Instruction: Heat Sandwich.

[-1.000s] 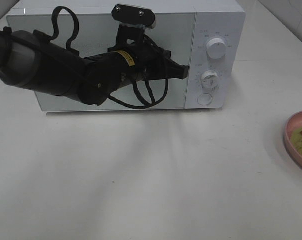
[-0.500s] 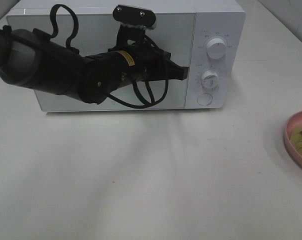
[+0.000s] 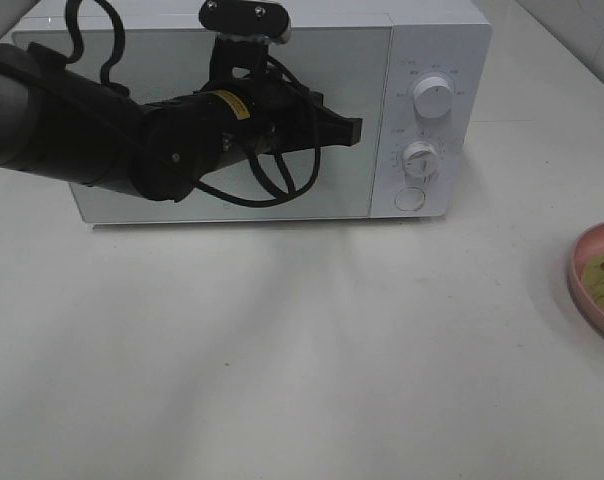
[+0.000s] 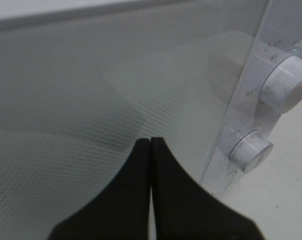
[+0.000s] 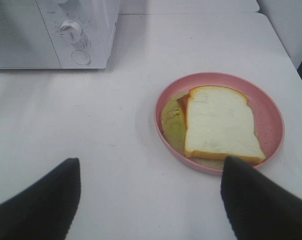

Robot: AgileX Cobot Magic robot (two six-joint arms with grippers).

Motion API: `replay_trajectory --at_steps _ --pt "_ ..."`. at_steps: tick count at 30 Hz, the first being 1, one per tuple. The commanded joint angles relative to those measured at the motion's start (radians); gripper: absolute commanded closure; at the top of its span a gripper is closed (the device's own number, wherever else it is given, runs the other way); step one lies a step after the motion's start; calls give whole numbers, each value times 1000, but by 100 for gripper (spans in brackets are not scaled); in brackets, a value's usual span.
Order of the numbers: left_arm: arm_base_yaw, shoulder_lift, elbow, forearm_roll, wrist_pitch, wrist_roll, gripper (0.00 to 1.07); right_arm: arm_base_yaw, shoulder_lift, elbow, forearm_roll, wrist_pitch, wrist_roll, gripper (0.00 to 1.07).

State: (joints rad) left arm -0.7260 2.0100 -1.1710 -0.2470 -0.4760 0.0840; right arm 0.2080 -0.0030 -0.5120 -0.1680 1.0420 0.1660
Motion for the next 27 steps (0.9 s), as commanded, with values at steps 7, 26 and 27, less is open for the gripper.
replay_trajectory --at_steps 7,26,27 --pt "-15 -132 174 -18 6 1 107 -7 -29 2 -3 -10 1 33" --pt "-14 -349 273 12 557 -3 9 -7 -29 2 -3 -10 1 33" --pt "-14 -358 273 31 588 -3 9 -7 -29 2 -3 -10 1 33"
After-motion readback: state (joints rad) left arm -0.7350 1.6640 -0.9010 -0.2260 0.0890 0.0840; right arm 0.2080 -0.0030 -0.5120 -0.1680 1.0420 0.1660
